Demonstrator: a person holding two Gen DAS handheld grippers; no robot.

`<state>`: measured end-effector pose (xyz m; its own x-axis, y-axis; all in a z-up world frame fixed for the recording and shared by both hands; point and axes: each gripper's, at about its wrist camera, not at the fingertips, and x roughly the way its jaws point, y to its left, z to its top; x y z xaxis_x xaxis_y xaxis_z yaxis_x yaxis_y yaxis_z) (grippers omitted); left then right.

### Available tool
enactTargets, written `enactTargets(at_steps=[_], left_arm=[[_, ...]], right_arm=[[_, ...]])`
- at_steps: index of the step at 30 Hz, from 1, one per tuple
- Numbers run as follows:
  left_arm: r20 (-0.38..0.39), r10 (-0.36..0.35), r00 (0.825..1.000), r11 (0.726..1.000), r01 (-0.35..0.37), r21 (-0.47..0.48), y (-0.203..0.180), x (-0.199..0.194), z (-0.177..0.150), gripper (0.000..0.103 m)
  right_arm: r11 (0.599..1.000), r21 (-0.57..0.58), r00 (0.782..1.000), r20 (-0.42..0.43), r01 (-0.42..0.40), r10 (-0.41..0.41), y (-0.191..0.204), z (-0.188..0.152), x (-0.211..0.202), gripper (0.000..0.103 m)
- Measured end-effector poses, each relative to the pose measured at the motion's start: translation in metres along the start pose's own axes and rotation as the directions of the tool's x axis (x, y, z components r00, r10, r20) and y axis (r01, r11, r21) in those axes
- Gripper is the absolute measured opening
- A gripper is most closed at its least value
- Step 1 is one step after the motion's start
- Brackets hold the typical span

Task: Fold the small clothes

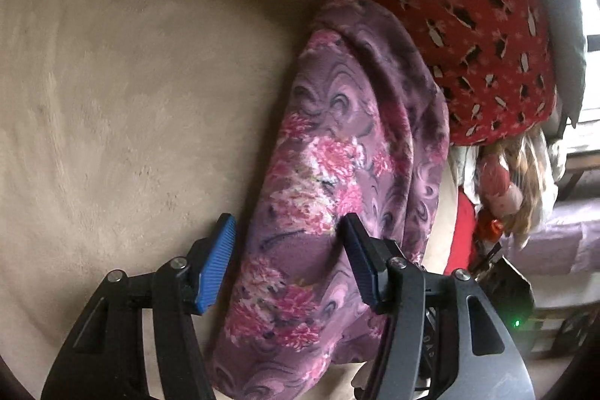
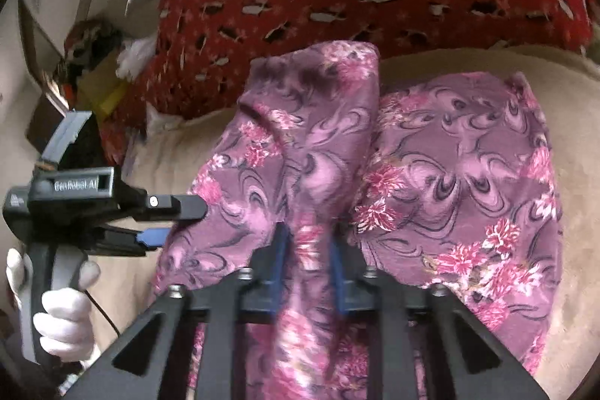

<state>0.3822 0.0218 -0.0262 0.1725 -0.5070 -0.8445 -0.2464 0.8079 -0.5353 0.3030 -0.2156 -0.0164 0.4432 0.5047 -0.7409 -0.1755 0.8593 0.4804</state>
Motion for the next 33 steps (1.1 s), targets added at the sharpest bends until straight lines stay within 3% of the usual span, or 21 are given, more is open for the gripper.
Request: enactTargets(at_steps=[2, 3, 7, 16, 21, 24, 25, 26, 28, 30, 33], left_arm=[[-0.005, 0.009, 1.0, 1.0, -0.008, 0.014, -0.002, 0.004, -0.004, 0.057], [-0.008, -0.004, 1.0, 1.0, 0.004, 0.021, -0.004, 0.004, -0.007, 0.047], [-0.002, -0.014, 1.0, 1.0, 0.014, 0.023, -0.014, -0.004, -0.01, 0.04], [0.034, -0.005, 0.999, 0.992, 0.001, 0.124, -0.061, -0.027, -0.029, 0.04], [-0.002, 0.116, 0.993, 0.985, -0.114, 0.131, -0.056, 0.005, -0.035, 0.043], [-0.069, 0.131, 0.989, 0.987, -0.123, 0.103, -0.04, 0.03, -0.04, 0.051], [-0.071, 0.121, 0.99, 0.989, -0.114, 0.097, -0.039, 0.03, -0.04, 0.052], [-0.072, 0.103, 0.992, 0.991, -0.096, 0.093, -0.037, 0.027, -0.039, 0.052], [-0.066, 0.074, 0.995, 0.993, -0.067, 0.098, -0.038, 0.018, -0.032, 0.051], [-0.022, 0.054, 0.998, 0.993, -0.051, 0.11, -0.041, 0.004, -0.022, 0.051], [0.015, 0.028, 1.0, 0.995, -0.029, 0.097, -0.05, -0.003, -0.001, 0.056]], right_arm=[[0.999, -0.03, 1.0, -0.003, 0.015, -0.015, 0.003, 0.0, -0.001, 0.015], [0.999, -0.032, 1.0, 0.001, 0.017, -0.017, 0.004, 0.001, -0.002, 0.013], [1.0, -0.023, 0.999, 0.041, -0.006, 0.007, 0.003, 0.004, -0.02, 0.012], [0.999, -0.03, 0.989, 0.146, -0.025, 0.029, -0.009, 0.022, -0.088, 0.011], [0.997, 0.01, 0.993, 0.085, 0.077, -0.077, -0.045, 0.015, -0.08, 0.011], [0.987, 0.07, 0.99, -0.005, 0.144, -0.144, -0.075, -0.002, -0.053, 0.011], [0.987, 0.088, 0.991, -0.02, 0.133, -0.132, -0.079, -0.006, -0.049, 0.011], [0.987, 0.109, 0.993, -0.014, 0.119, -0.118, -0.083, -0.008, -0.05, 0.013], [0.982, 0.178, 0.998, 0.023, 0.06, -0.065, -0.091, -0.003, -0.061, 0.028], [0.972, 0.235, 0.997, 0.069, 0.012, -0.029, -0.098, 0.006, -0.07, 0.03], [0.948, 0.312, 0.992, 0.124, -0.053, 0.015, -0.108, 0.025, -0.071, 0.051]])
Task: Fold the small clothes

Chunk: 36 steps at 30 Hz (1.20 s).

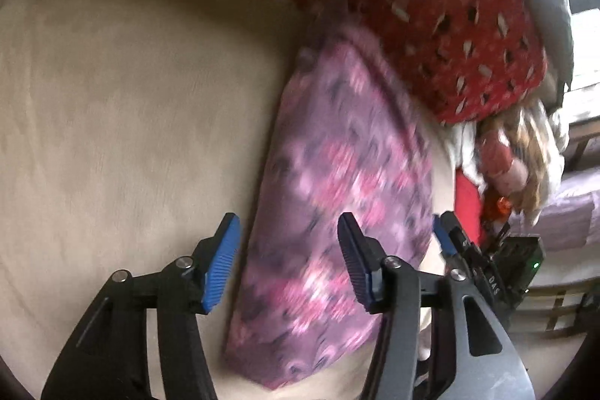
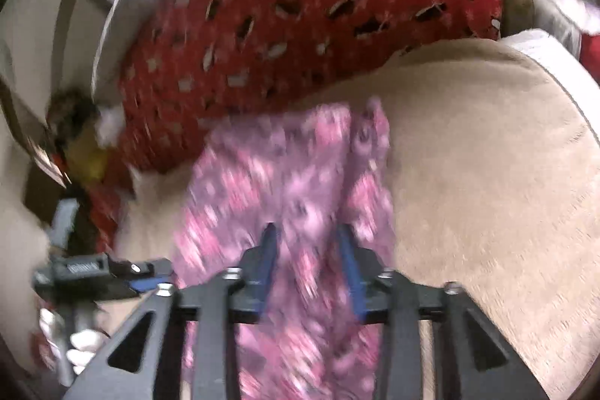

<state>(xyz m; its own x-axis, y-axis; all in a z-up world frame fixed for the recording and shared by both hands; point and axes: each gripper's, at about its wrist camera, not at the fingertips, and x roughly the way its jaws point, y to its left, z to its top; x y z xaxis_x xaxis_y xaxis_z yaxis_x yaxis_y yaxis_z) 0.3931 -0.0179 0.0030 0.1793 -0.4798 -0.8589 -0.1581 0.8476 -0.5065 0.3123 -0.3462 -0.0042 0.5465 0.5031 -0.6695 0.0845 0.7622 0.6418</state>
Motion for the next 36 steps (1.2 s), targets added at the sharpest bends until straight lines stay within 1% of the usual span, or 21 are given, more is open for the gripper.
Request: enactTargets(at_steps=[3, 4, 5, 6, 8, 11, 13, 15, 16, 17, 20, 21, 22, 23, 25, 28, 29, 30, 31, 34, 36], left_arm=[[-0.02, 0.013, 1.0, 1.0, -0.013, -0.015, -0.006, 0.015, 0.013, 0.057], [-0.033, 0.009, 0.999, 1.0, -0.01, -0.019, -0.008, 0.021, 0.016, 0.057], [-0.041, 0.001, 0.999, 1.0, -0.001, -0.021, -0.009, 0.025, 0.019, 0.057], [-0.031, -0.008, 0.999, 1.0, 0.007, -0.02, -0.011, 0.026, 0.022, 0.057], [0.001, -0.019, 1.0, 1.0, 0.019, -0.011, -0.011, 0.026, 0.026, 0.057], [-0.001, 0.037, 0.999, 0.999, -0.037, -0.019, -0.004, 0.046, 0.028, 0.06], [-0.017, 0.059, 0.998, 0.998, -0.06, -0.018, -0.002, 0.06, 0.028, 0.063], [-0.004, 0.065, 0.998, 0.998, -0.065, 0.01, -0.005, 0.053, 0.026, 0.063], [-0.006, 0.066, 0.998, 0.998, -0.066, 0.025, -0.006, 0.049, 0.025, 0.062], [-0.005, 0.069, 0.998, 0.997, -0.069, 0.045, -0.003, 0.041, 0.02, 0.062], [0.001, 0.054, 0.999, 0.997, -0.054, 0.062, 0.006, 0.022, -0.001, 0.061], [-0.002, 0.035, 0.999, 0.997, -0.034, 0.062, 0.01, 0.016, -0.013, 0.062], [-0.007, 0.022, 1.0, 0.998, -0.022, 0.063, 0.014, 0.013, -0.023, 0.062], [-0.016, 0.016, 1.0, 0.998, -0.015, 0.061, 0.018, 0.011, -0.036, 0.062], [-0.028, 0.022, 0.999, 0.998, -0.021, 0.059, 0.02, 0.014, -0.051, 0.062], [-0.053, 0.06, 0.997, 0.998, -0.059, 0.026, 0.028, 0.022, -0.066, 0.062], [-0.053, 0.062, 0.997, 0.998, -0.061, 0.015, 0.03, 0.023, -0.069, 0.062], [-0.047, 0.067, 0.997, 0.998, -0.067, 0.009, 0.031, 0.021, -0.072, 0.062], [-0.042, 0.078, 0.996, 0.997, -0.078, 0.01, 0.031, 0.019, -0.075, 0.062], [-0.021, 0.136, 0.99, 0.99, -0.135, 0.037, 0.029, 0.016, -0.08, 0.062], [-0.019, 0.166, 0.986, 0.985, -0.165, 0.047, 0.028, 0.017, -0.084, 0.062]], right_arm=[[0.999, 0.03, 0.999, -0.047, 0.017, -0.015, 0.001, 0.013, 0.03, 0.054], [0.999, 0.027, 0.997, -0.071, 0.038, -0.036, 0.003, 0.015, 0.041, 0.049], [0.999, 0.003, 0.996, -0.085, 0.037, -0.037, 0.008, 0.015, 0.047, 0.037], [0.998, -0.043, 0.996, -0.084, 0.036, -0.04, 0.015, 0.017, 0.048, 0.013], [0.99, -0.133, 0.999, 0.012, 0.039, -0.038, 0.027, 0.022, 0.031, 0.004], [0.998, -0.045, 0.995, 0.086, 0.053, -0.049, 0.006, 0.029, 0.021, 0.004], [0.99, -0.004, 0.99, -0.007, 0.139, -0.139, -0.013, 0.026, 0.044, 0.004], [0.979, -0.052, 0.978, -0.066, 0.195, -0.198, -0.013, 0.016, 0.058, 0.005], [0.981, -0.053, 0.981, -0.038, 0.187, -0.189, -0.01, 0.015, 0.051, 0.006], [0.988, -0.033, 0.988, -0.018, 0.154, -0.154, -0.009, 0.014, 0.041, 0.012], [1.0, 0.003, 0.999, 0.015, 0.031, -0.031, -0.009, 0.004, 0.008, 0.015], [1.0, 0.007, 1.0, 0.018, -0.001, 0.001, -0.009, -0.005, -0.004, 0.023], [1.0, 0.015, 1.0, 0.016, -0.026, 0.026, -0.011, -0.016, -0.012, 0.038], [0.999, 0.028, 0.999, 0.005, -0.043, 0.043, -0.013, -0.028, -0.019, 0.045], [0.997, 0.039, 0.997, -0.028, -0.065, 0.066, -0.013, -0.044, -0.021, 0.048], [0.999, 0.031, 0.989, -0.149, -0.007, 0.011, -0.017, -0.074, -0.014, 0.046], [1.0, 0.012, 0.984, -0.177, 0.008, -0.006, -0.016, -0.08, -0.014, 0.041], [0.999, -0.033, 0.985, -0.17, 0.004, -0.01, -0.009, -0.083, -0.019, 0.016], [0.996, -0.087, 0.989, -0.149, -0.016, 0.002, 0.001, -0.083, -0.028, 0.005], [0.986, -0.164, 0.999, -0.02, -0.03, 0.027, 0.016, -0.079, -0.06, 0.003], [0.987, -0.155, 0.998, -0.045, 0.035, -0.043, 0.006, -0.079, -0.052, 0.003]])
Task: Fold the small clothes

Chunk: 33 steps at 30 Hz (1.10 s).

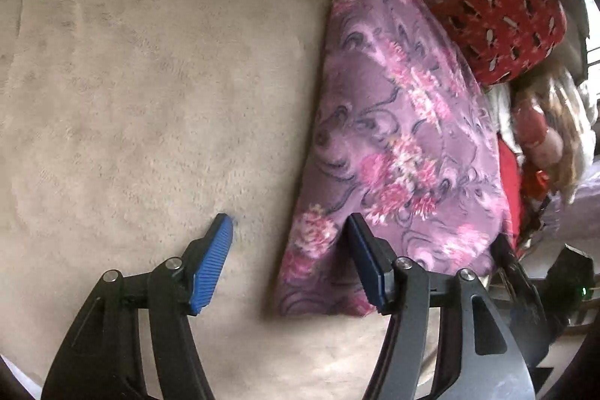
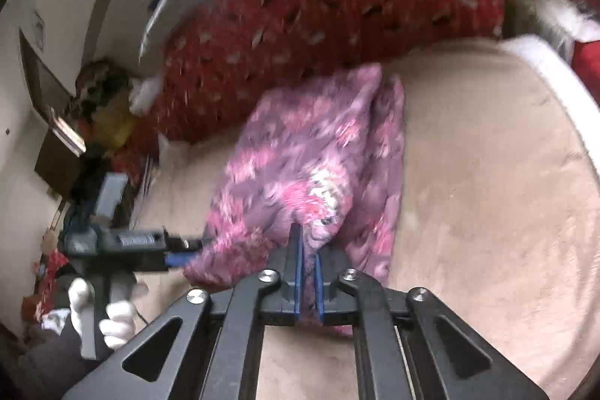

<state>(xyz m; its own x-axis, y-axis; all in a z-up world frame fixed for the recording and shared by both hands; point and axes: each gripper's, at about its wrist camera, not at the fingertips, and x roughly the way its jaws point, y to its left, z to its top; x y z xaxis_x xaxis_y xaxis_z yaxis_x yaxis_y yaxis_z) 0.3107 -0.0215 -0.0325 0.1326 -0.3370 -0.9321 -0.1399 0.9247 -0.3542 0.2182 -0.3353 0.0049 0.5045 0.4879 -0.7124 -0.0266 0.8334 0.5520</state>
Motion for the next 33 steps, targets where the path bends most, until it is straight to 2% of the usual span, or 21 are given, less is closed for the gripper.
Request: enactTargets(at_steps=[2, 3, 5, 7, 8, 10, 11, 12, 14, 15, 16, 17, 18, 22, 25, 27, 33], left_arm=[[0.006, 0.032, 0.999, 0.999, -0.032, 0.013, -0.004, 0.001, -0.004, 0.062], [0.005, 0.05, 0.999, 0.999, -0.05, 0.019, -0.006, 0.0, -0.007, 0.062], [0.006, 0.058, 0.998, 0.998, -0.058, 0.022, -0.007, -0.005, -0.013, 0.062], [0.009, 0.051, 0.999, 0.999, -0.051, 0.013, -0.004, -0.009, -0.017, 0.062], [0.008, 0.045, 0.999, 0.999, -0.045, 0.004, -0.002, -0.011, -0.02, 0.062], [0.0, 0.041, 0.999, 0.999, -0.041, -0.011, -0.001, -0.01, -0.024, 0.062], [-0.007, 0.043, 0.999, 0.999, -0.043, -0.011, 0.0, -0.009, -0.025, 0.062], [-0.022, 0.046, 0.999, 0.999, -0.046, -0.012, 0.001, -0.004, -0.026, 0.062], [-0.051, 0.045, 0.998, 0.999, -0.046, -0.019, 0.007, 0.001, -0.029, 0.062], [-0.05, 0.041, 0.998, 0.999, -0.042, -0.02, 0.009, 0.003, -0.03, 0.062], [-0.048, 0.037, 0.998, 0.999, -0.038, -0.014, 0.012, 0.001, -0.032, 0.062], [-0.049, 0.035, 0.998, 0.999, -0.035, -0.004, 0.011, 0.001, -0.032, 0.063], [-0.054, 0.032, 0.998, 0.999, -0.032, 0.007, 0.011, 0.001, -0.031, 0.064], [-0.072, 0.006, 0.997, 1.0, -0.005, 0.016, 0.014, 0.004, -0.028, 0.066], [-0.079, -0.007, 0.997, 1.0, 0.008, 0.008, 0.008, 0.009, -0.023, 0.068], [-0.073, -0.014, 0.997, 1.0, 0.014, 0.008, 0.011, 0.008, -0.024, 0.068], [-0.074, -0.009, 0.997, 1.0, 0.009, 0.011, 0.013, 0.005, -0.027, 0.069]], right_arm=[[0.996, 0.005, 0.987, -0.137, 0.09, -0.089, -0.015, -0.013, 0.027, 0.004], [0.992, -0.007, 0.977, -0.172, 0.124, -0.123, -0.017, -0.019, 0.034, 0.006], [0.991, -0.002, 0.984, -0.118, 0.132, -0.132, -0.01, -0.021, 0.021, 0.013], [0.991, 0.012, 0.991, -0.025, 0.13, -0.129, 0.002, -0.019, -0.001, 0.013], [0.994, 0.019, 0.993, 0.051, 0.105, -0.106, 0.01, -0.017, -0.017, 0.013], [0.996, 0.022, 0.989, 0.122, 0.081, -0.083, 0.02, -0.017, -0.027, 0.016], [0.997, 0.02, 0.988, 0.129, 0.077, -0.079, 0.023, -0.014, -0.024, 0.018], [0.997, 0.012, 0.99, 0.121, 0.076, -0.077, 0.027, -0.015, -0.017, 0.024], [0.989, -0.007, 0.988, 0.051, 0.15, -0.149, 0.031, -0.02, 0.01, 0.027], [0.981, -0.011, 0.981, -0.008, 0.195, -0.195, 0.028, -0.025, 0.024, 0.027], [0.966, -0.008, 0.963, -0.074, 0.26, -0.26, 0.023, -0.032, 0.04, 0.031], [0.96, -0.002, 0.957, -0.074, 0.28, -0.28, 0.023, -0.033, 0.049, 0.032], [0.958, 0.016, 0.958, -0.028, 0.287, -0.287, 0.024, -0.036, 0.045, 0.035], [0.943, 0.109, 0.95, -0.022, 0.313, -0.313, 0.022, -0.039, 0.041, 0.037], [0.925, 0.087, 0.93, -0.043, 0.369, -0.366, 0.029, -0.038, 0.042, 0.038], [0.92, 0.082, 0.924, -0.04, 0.383, -0.381, 0.033, -0.034, 0.048, 0.038], [0.939, 0.12, 0.946, 0.001, 0.321, -0.323, 0.025, -0.043, 0.043, 0.04]])
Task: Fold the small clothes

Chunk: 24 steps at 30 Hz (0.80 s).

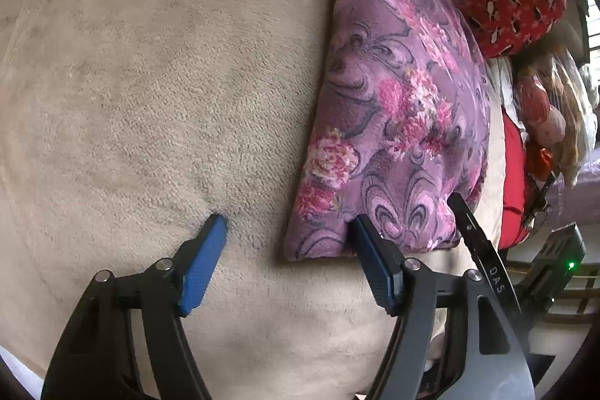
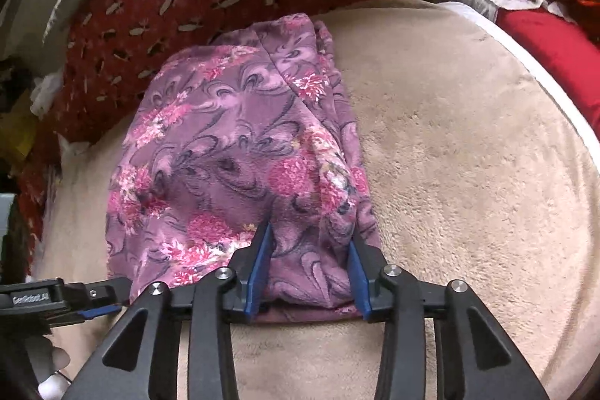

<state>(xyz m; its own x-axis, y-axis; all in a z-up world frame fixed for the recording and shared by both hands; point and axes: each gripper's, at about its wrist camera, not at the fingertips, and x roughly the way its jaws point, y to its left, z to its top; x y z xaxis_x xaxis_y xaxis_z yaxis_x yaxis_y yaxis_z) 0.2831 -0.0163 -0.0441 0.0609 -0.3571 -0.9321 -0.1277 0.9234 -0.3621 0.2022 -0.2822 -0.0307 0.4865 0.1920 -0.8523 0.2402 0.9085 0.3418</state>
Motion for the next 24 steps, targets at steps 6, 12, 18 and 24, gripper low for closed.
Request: enactTargets(at_steps=[6, 12, 18, 24], left_arm=[[0.01, 0.032, 0.999, 0.999, -0.032, 0.003, -0.005, 0.001, -0.003, 0.071], [-0.011, -0.014, 1.0, 1.0, 0.014, 0.02, -0.004, -0.004, -0.004, 0.072], [0.127, -0.084, 0.988, 0.995, 0.076, 0.07, -0.013, -0.052, 0.042, 0.072], [0.079, -0.103, 0.991, 0.995, 0.104, 0.003, -0.036, -0.031, 0.118, 0.072]], right_arm=[[0.986, 0.072, 0.988, -0.023, -0.15, 0.152, -0.01, 0.007, 0.003, 0.067], [0.973, 0.034, 0.969, -0.092, -0.228, 0.23, 0.001, 0.013, 0.007, 0.091], [0.956, 0.078, 0.959, 0.045, -0.282, 0.28, -0.016, 0.069, -0.022, 0.088], [0.936, 0.236, 0.965, 0.049, -0.261, 0.257, -0.034, 0.133, 0.032, 0.085]])
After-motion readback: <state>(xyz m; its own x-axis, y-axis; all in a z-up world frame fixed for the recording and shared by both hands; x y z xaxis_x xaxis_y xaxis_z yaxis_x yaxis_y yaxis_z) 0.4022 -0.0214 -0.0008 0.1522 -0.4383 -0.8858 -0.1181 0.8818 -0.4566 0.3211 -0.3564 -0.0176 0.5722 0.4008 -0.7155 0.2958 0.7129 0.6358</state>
